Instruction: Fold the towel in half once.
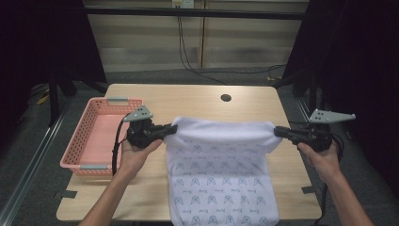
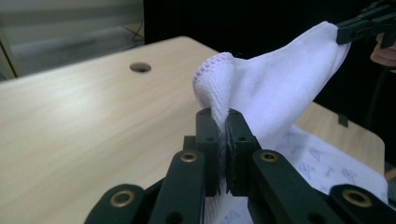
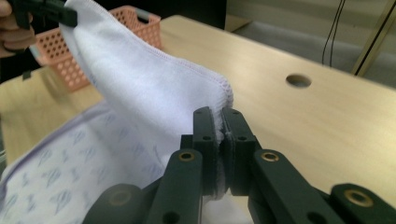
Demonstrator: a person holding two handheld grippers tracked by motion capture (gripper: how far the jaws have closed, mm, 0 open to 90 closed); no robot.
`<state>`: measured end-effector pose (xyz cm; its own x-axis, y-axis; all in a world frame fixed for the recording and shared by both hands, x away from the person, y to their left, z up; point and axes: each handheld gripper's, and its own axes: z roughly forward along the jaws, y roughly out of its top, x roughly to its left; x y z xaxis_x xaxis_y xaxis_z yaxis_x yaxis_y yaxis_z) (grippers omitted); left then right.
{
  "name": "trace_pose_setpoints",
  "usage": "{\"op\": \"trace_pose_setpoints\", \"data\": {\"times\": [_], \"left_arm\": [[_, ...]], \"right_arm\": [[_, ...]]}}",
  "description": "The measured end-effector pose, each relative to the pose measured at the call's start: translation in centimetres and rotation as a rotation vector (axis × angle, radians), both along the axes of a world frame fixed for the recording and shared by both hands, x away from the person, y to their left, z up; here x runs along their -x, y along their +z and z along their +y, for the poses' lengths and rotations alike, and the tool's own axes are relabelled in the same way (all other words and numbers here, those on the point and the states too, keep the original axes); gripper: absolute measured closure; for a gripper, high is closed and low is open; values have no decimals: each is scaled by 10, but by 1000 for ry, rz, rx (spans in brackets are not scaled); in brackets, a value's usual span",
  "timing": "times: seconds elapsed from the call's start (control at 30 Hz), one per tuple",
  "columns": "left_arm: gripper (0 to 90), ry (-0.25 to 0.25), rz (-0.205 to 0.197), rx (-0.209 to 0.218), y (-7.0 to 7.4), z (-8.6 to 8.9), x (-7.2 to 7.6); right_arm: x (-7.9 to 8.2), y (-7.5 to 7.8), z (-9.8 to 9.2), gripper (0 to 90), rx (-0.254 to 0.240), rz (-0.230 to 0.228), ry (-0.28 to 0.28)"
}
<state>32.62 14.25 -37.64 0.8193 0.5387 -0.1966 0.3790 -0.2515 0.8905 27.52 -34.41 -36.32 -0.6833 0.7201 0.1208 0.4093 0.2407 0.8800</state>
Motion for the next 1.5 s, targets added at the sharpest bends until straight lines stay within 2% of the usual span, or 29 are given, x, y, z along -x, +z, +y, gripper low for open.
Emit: {"op": "trace_pose_setpoints", "data": {"times": [0.07, 0.13, 0.17, 0.2, 0.3, 0.37, 0.43, 0.5, 0.57, 0.67, 0.77, 0.83, 0.9, 0.97, 1.1, 1.2, 1.27, 1.33, 1.4, 1.47, 1.5], "left_arm": [[863, -2, 22, 11, -8, 0, 10], [863, -10, 47, 9, -21, 0, 20], [863, -19, 72, 0, -32, -1, 26], [863, -21, 89, -17, -39, -2, 31], [863, -19, 135, -17, -62, -2, 45], [862, -24, 166, -37, -74, -2, 52], [862, -39, 195, -67, -81, -4, 60], [860, -50, 205, -95, -87, -5, 67], [858, -51, 224, -117, -96, -2, 71], [857, -47, 259, -143, -108, -3, 67], [856, -69, 264, -183, -113, -11, 63], [854, -58, 274, -192, -117, -16, 60], [852, -61, 266, -207, -118, -19, 58], [850, -68, 266, -204, -120, -24, 54], [857, -42, 268, -235, -121, -31, 48], [862, -36, 287, -231, -122, -26, 44], [865, -9, 277, -242, -121, -24, 43], [864, -10, 279, -244, -122, -24, 39], [864, 1, 273, -246, -122, -25, 32], [865, 10, 281, -242, -122, -25, 24], [865, 23, 268, -245, -123, -27, 20]], "right_arm": [[13, -11, -1, 857, -1, 23, 4], [26, -24, -1, 856, -3, 51, 8], [30, -29, -1, 856, -7, 62, 10], [37, -39, 0, 856, -11, 90, 15], [49, -63, 6, 856, 3, 160, 25], [54, -73, 12, 856, 33, 202, 35], [58, -79, 15, 856, 28, 231, 40], [61, -87, 19, 856, 52, 261, 48], [65, -95, 23, 856, 77, 294, 47], [67, -106, 28, 856, 110, 337, 58], [65, -117, 32, 856, 150, 374, 73], [63, -122, 34, 855, 168, 397, 75], [61, -124, 34, 856, 171, 397, 75], [58, -126, 35, 856, 168, 405, 72], [52, -127, 36, 857, 171, 398, 67], [50, -128, 34, 858, 172, 394, 64], [49, -127, 34, 858, 178, 388, 49], [47, -128, 33, 858, 177, 380, 46], [44, -128, 33, 859, 176, 375, 40], [40, -128, 35, 858, 198, 362, 24], [39, -128, 35, 858, 194, 362, 23]]}}
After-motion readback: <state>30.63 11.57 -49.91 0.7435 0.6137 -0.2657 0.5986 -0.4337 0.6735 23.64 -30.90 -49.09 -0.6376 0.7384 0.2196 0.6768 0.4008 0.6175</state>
